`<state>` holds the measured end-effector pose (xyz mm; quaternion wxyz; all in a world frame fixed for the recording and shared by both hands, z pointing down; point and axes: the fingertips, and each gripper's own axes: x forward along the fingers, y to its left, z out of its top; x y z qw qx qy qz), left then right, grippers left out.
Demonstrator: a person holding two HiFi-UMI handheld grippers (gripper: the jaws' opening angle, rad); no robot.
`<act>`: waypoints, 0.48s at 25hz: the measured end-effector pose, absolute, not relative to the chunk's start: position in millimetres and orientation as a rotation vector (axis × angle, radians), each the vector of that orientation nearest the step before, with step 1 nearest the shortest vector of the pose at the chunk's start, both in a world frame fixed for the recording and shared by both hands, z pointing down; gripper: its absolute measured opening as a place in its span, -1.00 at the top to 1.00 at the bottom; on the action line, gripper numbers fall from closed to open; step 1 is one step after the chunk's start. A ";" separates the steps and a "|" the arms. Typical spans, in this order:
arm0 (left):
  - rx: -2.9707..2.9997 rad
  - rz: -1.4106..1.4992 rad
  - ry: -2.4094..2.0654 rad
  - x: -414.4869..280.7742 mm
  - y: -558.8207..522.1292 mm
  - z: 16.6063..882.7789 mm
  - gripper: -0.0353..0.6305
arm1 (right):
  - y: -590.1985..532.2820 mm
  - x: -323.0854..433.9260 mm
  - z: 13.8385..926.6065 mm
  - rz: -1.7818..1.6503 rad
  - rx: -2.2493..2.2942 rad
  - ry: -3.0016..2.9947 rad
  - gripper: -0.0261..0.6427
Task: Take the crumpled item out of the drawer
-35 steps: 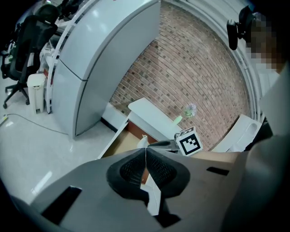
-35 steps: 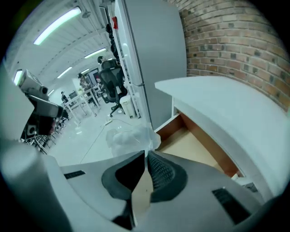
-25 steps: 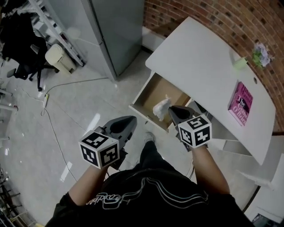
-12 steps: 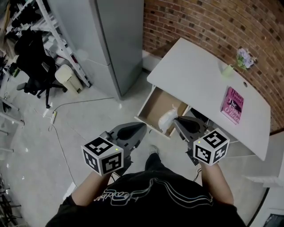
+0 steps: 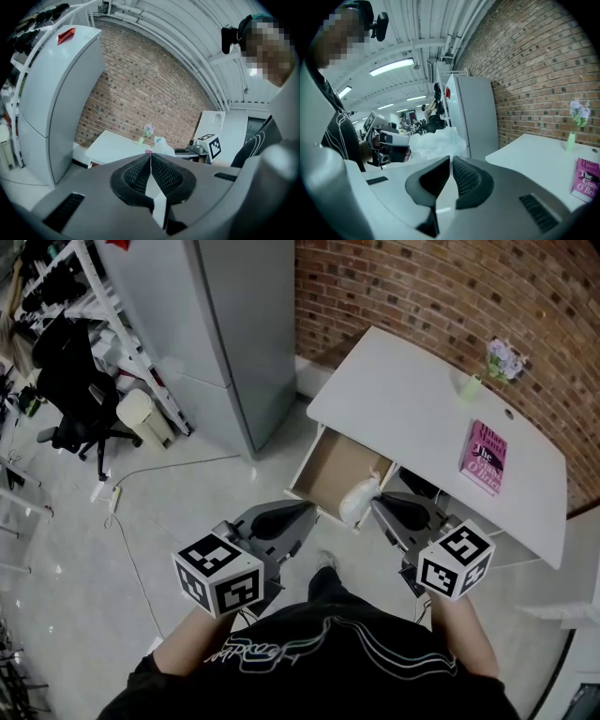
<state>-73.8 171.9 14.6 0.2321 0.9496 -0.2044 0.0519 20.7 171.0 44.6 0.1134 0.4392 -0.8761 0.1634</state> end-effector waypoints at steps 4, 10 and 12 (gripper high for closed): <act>2.620 0.153 -0.571 -71.6 174.9 13.7 0.82 | 174.2 20.7 42.8 0.469 1.288 -2.580 0.76; 2.614 0.166 -0.601 -70.6 176.2 18.6 0.82 | 174.0 25.4 46.1 0.474 1.298 -2.584 0.77; 2.609 0.171 -0.606 -71.4 177.1 20.9 0.82 | 173.3 25.7 46.1 0.461 1.304 -2.578 0.77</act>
